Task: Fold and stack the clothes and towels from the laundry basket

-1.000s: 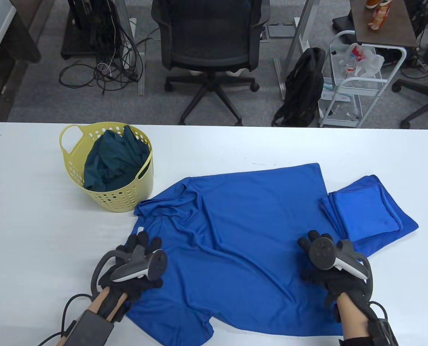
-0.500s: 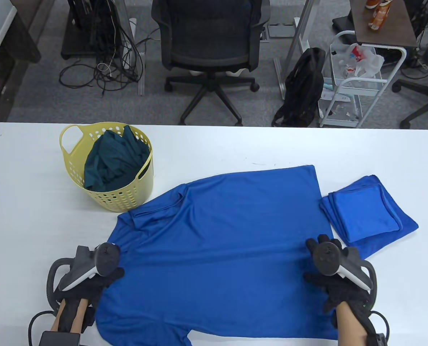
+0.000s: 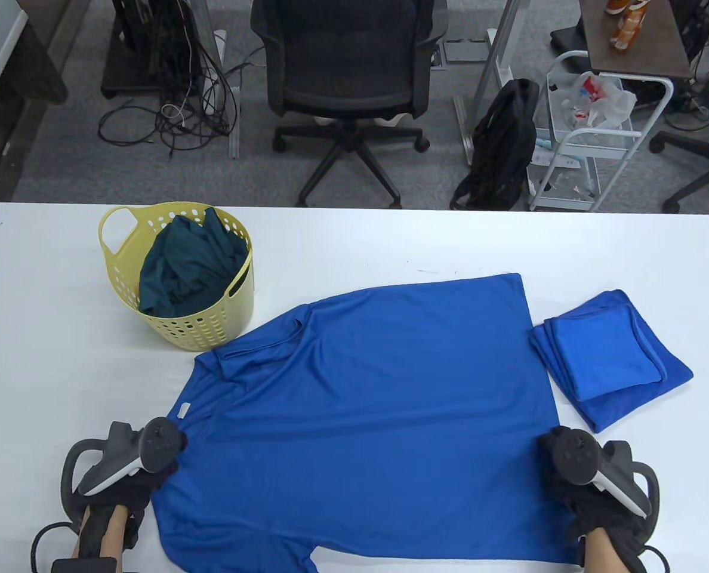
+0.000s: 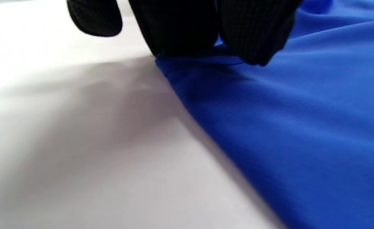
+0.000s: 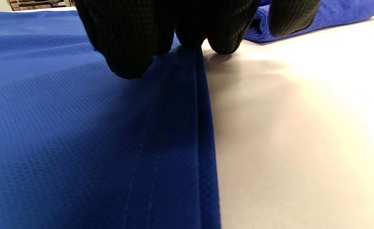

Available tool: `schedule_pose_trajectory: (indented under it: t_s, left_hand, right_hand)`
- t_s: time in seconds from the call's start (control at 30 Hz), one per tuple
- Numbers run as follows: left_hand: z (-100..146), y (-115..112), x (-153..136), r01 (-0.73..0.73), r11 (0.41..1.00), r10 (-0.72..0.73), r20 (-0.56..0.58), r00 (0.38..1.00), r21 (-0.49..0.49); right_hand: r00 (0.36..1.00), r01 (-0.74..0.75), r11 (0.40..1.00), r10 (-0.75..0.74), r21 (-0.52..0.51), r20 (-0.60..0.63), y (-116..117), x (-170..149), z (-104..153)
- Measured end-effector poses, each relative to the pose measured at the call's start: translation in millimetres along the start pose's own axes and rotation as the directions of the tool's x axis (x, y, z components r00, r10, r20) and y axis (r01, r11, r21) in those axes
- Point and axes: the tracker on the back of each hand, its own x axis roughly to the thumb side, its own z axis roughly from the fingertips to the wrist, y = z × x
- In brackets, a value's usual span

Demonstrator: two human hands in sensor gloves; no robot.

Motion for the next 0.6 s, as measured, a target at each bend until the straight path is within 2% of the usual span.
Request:
schedule_pose_trajectory:
  t_s: [0.1,0.23,0.4,0.53,0.6]
  left_hand:
    - [-2,-3,1,0.027,0.999,-0.028,-0.017,0.999,-0.031]
    - [-4,-2,7,0.070,0.997,-0.071,-0.045,0.996,-0.025]
    - [-5,-3,13,0.141,0.990,-0.141,-0.055,0.988,-0.016]
    - [-6,-7,4,0.093,0.994,-0.095,-0.020,0.995,-0.057]
    - [-3,-8,-6,-0.003,1.000,0.003,-0.020,1.000,-0.021]
  right_hand:
    - [0.999,-0.016,1.000,0.015,-0.022,-0.028,2,-4,0]
    - [0.998,-0.046,0.995,0.041,-0.091,-0.051,6,-4,-1]
    - [0.995,-0.080,0.992,0.074,-0.100,-0.067,6,-4,-2]
    - [0.999,-0.050,0.985,0.047,-0.167,-0.024,8,-9,1]
    - [1.000,-0.002,0.973,0.000,-0.230,-0.009,3,-12,3]
